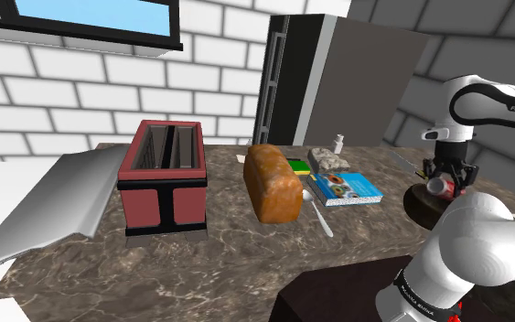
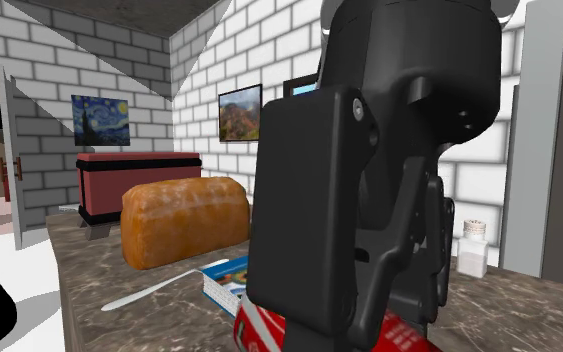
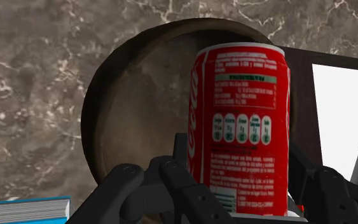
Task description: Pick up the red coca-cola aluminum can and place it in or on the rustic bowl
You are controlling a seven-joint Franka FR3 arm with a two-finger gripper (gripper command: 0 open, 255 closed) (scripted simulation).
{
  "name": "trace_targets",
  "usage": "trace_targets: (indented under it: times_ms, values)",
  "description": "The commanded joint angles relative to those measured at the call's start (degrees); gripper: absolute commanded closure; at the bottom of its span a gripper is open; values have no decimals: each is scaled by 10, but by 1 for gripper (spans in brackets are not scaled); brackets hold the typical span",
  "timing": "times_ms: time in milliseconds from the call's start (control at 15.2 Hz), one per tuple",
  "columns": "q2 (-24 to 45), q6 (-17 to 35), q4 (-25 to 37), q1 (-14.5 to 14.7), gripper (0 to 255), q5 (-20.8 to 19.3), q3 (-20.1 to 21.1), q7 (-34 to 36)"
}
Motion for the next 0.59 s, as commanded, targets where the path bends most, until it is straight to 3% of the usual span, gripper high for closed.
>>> trace_targets:
  times_ms: [0, 396, 462, 528]
  values:
    - [0, 5, -4, -1, 255, -4, -5, 1]
    - [0, 5, -4, -1, 255, -4, -5, 1]
    - [0, 5, -4, -1, 0, -4, -5, 1]
    - [0, 5, -4, -1, 0, -4, -5, 1]
